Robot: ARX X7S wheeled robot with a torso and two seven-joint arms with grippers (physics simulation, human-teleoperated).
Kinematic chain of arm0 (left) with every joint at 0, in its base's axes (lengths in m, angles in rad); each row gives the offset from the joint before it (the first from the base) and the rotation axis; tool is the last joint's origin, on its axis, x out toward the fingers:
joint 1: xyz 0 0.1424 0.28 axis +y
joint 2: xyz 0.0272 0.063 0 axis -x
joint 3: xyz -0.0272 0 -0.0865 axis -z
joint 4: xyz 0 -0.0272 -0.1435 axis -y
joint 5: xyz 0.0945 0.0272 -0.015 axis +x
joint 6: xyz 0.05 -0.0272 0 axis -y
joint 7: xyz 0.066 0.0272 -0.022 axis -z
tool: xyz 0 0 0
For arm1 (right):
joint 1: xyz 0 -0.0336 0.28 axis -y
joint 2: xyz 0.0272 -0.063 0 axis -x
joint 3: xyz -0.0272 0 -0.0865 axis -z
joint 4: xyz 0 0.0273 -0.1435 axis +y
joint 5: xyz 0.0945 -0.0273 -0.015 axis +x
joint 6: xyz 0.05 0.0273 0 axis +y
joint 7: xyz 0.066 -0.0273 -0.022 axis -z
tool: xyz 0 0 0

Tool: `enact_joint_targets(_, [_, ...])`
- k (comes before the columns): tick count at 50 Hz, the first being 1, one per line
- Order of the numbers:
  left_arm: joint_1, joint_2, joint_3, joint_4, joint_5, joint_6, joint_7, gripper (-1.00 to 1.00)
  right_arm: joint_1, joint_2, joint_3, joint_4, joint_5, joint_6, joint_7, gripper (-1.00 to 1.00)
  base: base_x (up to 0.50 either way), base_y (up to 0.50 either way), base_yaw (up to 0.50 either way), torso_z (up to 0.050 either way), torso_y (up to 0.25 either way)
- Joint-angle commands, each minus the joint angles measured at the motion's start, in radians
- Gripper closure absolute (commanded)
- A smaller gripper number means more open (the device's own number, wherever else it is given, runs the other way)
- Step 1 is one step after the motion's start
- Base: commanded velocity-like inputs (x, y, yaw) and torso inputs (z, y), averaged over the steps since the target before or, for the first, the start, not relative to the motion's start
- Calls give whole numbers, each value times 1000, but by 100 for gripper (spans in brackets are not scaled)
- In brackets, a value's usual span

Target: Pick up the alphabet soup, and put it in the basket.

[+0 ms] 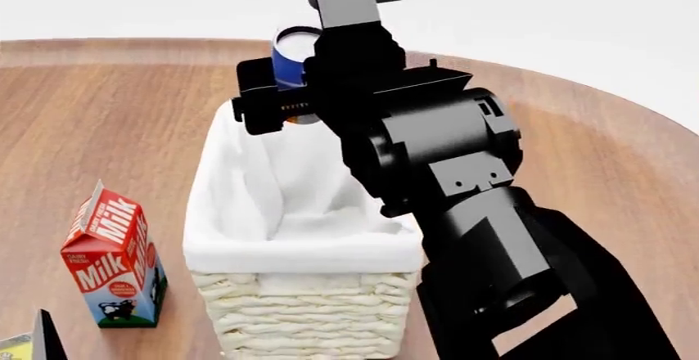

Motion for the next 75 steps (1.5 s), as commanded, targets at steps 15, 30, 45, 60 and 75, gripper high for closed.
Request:
enact_joint_targets(15, [1,-2,0,1,3,5,-9,-100,17,14,-53,-57,19,5,36,100,-1,0,0,0,-83])
enact_joint_targets(30, [-1,-4,2,-1,2,8,-11,-100,21,2,-92,-30,35,-15,25,100,0,0,0,0,-82])
enact_joint_targets(45, [1,-4,3,1,2,11,-16,-100,22,0,-121,-30,56,-23,25,100,-1,0,0,0,-83])
enact_joint_targets(60, [0,-7,6,6,4,6,-20,-100,22,8,-141,-46,74,-24,35,100,-1,0,0,0,-82])
enact_joint_targets(75, [-2,-8,8,3,4,9,-22,-100,26,5,-174,-31,92,-36,29,100,0,0,0,0,-82])
